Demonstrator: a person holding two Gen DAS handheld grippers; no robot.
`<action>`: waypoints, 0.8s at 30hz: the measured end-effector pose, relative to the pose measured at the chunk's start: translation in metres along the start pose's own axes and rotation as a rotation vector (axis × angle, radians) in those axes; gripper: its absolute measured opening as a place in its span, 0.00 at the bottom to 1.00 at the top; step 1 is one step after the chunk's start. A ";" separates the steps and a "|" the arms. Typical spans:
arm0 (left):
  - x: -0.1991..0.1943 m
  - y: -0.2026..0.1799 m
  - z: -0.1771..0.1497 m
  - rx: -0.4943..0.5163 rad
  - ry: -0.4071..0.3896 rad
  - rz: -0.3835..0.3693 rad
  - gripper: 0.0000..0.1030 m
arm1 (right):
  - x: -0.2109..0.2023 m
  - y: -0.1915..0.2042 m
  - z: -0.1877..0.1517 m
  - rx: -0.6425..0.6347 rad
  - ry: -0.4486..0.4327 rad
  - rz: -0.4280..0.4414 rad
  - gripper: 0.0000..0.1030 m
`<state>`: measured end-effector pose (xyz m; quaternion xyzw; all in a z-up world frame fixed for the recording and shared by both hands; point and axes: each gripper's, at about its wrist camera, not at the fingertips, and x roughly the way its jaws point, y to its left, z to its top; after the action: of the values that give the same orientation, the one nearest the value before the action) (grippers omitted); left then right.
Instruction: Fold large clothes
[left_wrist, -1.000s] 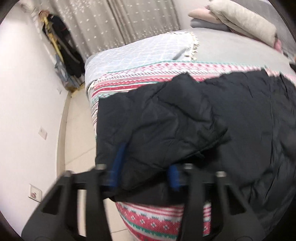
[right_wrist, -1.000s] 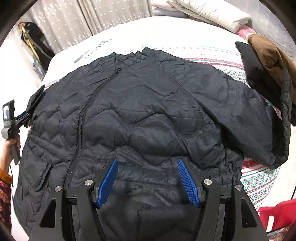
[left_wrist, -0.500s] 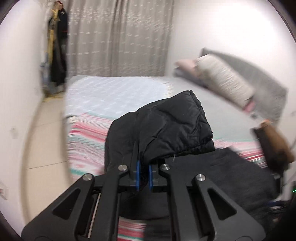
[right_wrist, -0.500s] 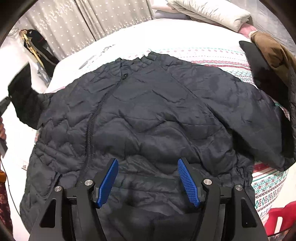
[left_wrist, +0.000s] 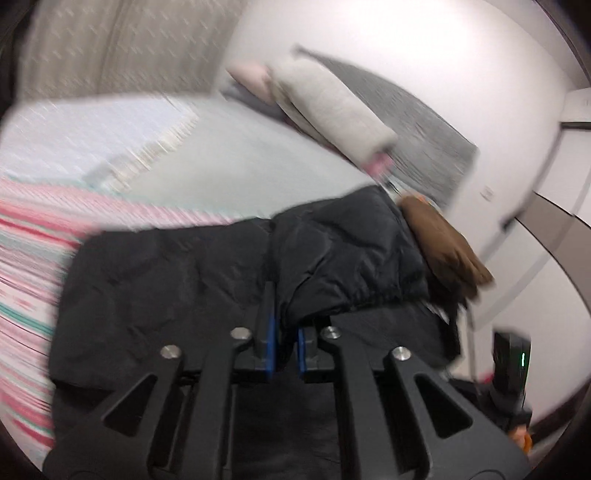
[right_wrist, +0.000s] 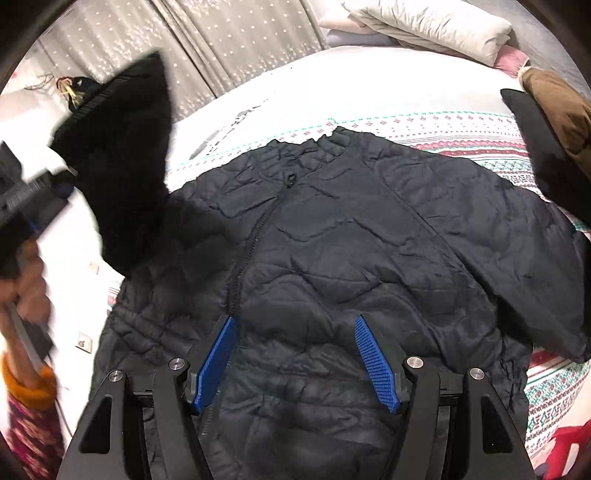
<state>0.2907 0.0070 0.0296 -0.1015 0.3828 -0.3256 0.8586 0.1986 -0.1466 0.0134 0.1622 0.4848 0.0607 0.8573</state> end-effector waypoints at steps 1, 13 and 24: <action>0.018 -0.002 -0.011 0.016 0.091 -0.052 0.29 | 0.000 -0.001 0.001 0.012 -0.003 0.012 0.67; -0.034 0.077 -0.013 -0.093 -0.113 0.234 0.62 | 0.043 -0.017 0.033 0.152 0.130 0.189 0.69; -0.013 0.148 -0.036 -0.269 -0.149 0.325 0.30 | 0.118 -0.024 0.077 0.270 0.016 0.136 0.11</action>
<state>0.3296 0.1315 -0.0506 -0.1761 0.3695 -0.1206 0.9044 0.3247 -0.1553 -0.0534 0.3080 0.4834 0.0539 0.8176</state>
